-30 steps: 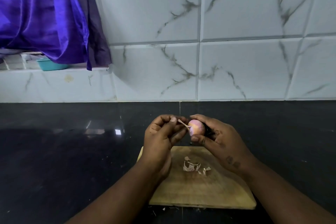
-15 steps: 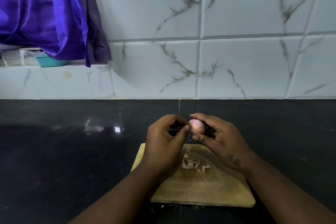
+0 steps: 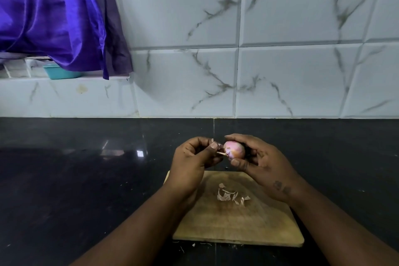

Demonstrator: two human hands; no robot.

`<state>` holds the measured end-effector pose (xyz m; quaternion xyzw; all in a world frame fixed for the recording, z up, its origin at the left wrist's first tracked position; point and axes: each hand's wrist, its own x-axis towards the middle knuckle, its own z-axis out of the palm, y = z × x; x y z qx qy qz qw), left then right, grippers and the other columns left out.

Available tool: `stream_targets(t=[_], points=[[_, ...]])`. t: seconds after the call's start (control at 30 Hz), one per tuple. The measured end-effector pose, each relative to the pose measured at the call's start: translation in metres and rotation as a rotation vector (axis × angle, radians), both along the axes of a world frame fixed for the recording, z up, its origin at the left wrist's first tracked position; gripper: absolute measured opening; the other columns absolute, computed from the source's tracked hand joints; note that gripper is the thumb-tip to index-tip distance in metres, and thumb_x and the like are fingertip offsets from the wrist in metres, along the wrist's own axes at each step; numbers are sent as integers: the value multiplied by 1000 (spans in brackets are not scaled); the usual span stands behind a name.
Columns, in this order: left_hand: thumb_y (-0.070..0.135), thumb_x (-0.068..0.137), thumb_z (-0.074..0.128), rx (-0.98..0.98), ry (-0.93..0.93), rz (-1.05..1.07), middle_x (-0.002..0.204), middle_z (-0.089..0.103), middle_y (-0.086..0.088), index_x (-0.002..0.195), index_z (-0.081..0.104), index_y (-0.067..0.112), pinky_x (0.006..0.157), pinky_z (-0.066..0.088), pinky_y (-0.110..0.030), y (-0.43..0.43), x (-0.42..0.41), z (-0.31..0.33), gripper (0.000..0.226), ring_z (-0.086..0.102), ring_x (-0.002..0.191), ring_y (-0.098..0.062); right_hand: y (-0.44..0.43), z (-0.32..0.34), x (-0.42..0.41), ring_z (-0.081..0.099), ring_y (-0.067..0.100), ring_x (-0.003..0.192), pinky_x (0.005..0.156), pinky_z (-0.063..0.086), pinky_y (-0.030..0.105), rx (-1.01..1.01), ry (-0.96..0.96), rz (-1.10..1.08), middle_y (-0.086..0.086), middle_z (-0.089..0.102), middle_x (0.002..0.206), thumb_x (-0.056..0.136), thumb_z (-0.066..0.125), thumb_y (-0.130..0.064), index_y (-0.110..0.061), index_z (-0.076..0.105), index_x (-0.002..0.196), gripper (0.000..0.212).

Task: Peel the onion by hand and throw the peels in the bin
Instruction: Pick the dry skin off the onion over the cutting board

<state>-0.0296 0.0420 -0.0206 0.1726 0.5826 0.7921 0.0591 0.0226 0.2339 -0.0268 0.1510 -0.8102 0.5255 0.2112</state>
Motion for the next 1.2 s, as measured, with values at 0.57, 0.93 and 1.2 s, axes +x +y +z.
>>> stream_targets(t=[0.57,0.93,1.2], points=[[2,90,80,-326,432,114,99,75,2,102,72,19,79,64,-33,-1,9,-2,22,73,92,-17,2,2,-3,71,5,114,93,59,22,-51,-23,-23,-9,74,125,86,82,-13,-32,70,128,47],[1,97,72,-321,459,141,92,79,0,90,77,18,85,64,-37,1,3,-8,19,76,93,-16,0,1,-3,74,6,105,86,60,21,-70,1,-79,-20,76,114,83,84,-17,-37,72,116,40],[-1,101,64,-398,554,-27,107,79,4,93,74,21,95,62,-35,12,23,-8,26,74,109,-11,8,8,-8,76,10,93,75,62,23,-210,83,-166,-5,80,101,79,76,-32,-31,76,105,27]])
